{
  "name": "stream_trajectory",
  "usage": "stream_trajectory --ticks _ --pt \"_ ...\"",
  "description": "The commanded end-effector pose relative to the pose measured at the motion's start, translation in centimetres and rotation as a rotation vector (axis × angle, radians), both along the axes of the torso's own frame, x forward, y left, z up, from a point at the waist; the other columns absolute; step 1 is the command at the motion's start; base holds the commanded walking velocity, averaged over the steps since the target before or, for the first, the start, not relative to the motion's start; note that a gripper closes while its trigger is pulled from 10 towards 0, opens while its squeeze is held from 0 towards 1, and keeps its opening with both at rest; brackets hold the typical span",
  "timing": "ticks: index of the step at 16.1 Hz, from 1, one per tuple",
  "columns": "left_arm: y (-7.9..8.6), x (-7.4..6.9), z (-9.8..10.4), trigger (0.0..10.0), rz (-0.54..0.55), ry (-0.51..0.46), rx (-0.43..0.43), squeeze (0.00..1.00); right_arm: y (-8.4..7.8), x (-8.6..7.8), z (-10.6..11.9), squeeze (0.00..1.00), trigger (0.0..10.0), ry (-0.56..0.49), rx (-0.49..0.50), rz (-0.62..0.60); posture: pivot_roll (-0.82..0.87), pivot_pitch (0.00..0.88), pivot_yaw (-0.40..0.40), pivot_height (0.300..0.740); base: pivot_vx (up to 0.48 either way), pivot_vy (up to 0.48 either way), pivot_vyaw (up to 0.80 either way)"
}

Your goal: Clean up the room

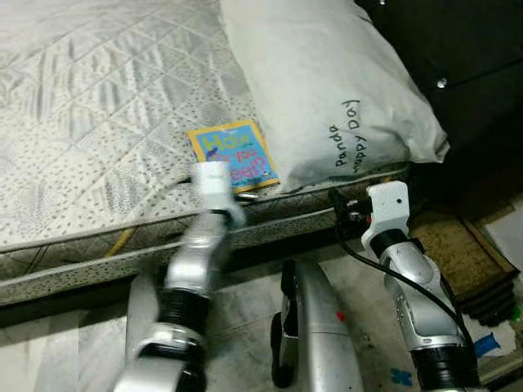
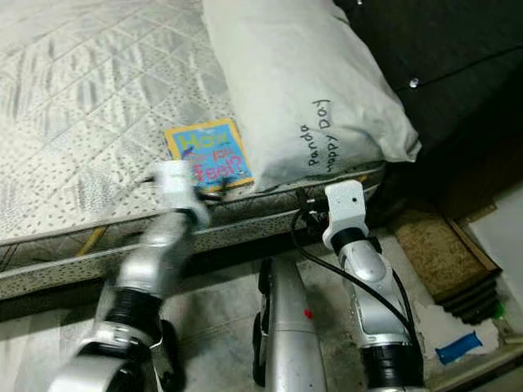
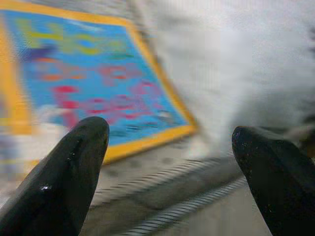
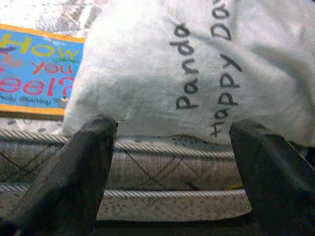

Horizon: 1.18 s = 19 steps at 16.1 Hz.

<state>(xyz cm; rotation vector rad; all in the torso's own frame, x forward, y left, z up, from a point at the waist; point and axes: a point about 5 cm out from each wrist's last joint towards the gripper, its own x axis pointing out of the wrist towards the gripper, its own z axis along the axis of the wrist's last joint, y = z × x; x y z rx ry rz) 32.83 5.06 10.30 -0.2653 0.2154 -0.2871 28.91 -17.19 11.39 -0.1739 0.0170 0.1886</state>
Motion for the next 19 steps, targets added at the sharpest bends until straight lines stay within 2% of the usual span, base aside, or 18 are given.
stream_trajectory --ticks 1,4,10,16,19 --pt "-0.6 0.1 0.0 10.0 -0.027 -0.004 0.020 0.00 -0.2 -0.1 -0.2 0.00 10.0 0.004 -0.006 0.001 -0.15 0.155 -0.091 0.541 0.000 0.000 0.00" --pt "-0.8 0.2 -1.1 10.0 -0.011 0.052 0.017 0.00 -0.2 -0.2 0.1 0.00 10.0 -0.009 -0.009 0.006 -0.15 0.153 -0.085 0.541 0.000 0.000 0.00" --pt "1.0 0.6 -3.1 10.0 0.064 0.123 0.037 0.00 -1.0 -1.8 -0.3 0.00 10.0 0.013 -0.036 0.019 -0.17 0.156 -0.080 0.541 0.000 0.000 0.00" --pt "2.3 0.8 -4.4 10.0 0.094 0.181 0.044 0.00 -0.9 -1.3 0.1 0.00 10.0 0.005 -0.035 0.019 -0.17 0.155 -0.086 0.541 0.000 0.000 0.00" --pt "1.8 0.9 -4.1 10.0 0.050 0.143 0.072 0.00 -0.8 -1.3 0.1 0.00 10.0 0.004 -0.034 0.021 -0.17 0.154 -0.087 0.541 0.000 0.000 0.00"
